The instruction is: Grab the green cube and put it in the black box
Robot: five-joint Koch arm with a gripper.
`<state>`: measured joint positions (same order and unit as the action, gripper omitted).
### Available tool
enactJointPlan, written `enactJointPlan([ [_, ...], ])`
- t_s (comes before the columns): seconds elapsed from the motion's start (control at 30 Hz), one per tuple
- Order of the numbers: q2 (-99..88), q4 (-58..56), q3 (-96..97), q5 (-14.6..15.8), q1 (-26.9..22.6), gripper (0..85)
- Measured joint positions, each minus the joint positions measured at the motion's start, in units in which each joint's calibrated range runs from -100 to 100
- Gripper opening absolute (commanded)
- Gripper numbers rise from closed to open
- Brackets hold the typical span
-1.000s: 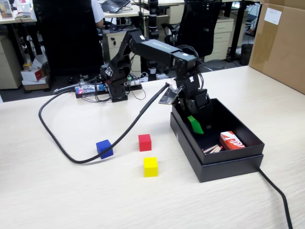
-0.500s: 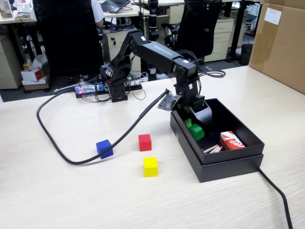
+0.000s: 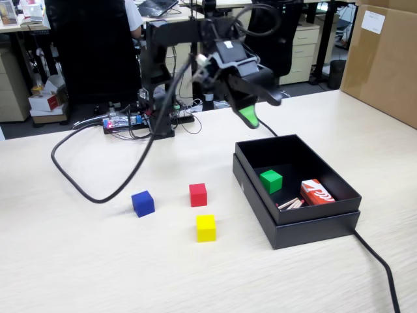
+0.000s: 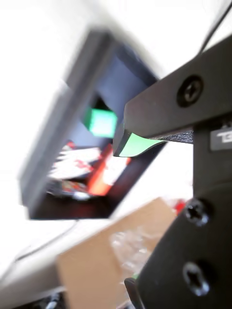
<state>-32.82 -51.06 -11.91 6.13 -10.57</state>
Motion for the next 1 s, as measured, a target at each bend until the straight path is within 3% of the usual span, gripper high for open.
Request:
enactJointPlan([
  [0.53, -64.47, 9.99, 63.44, -2.78, 7.37, 48.1],
  [0.67, -65.89, 12.39, 68.64, -2.98, 9.82, 47.9],
  [1.0, -65.89, 34.30, 91.92, -6.20, 12.80, 49.1],
])
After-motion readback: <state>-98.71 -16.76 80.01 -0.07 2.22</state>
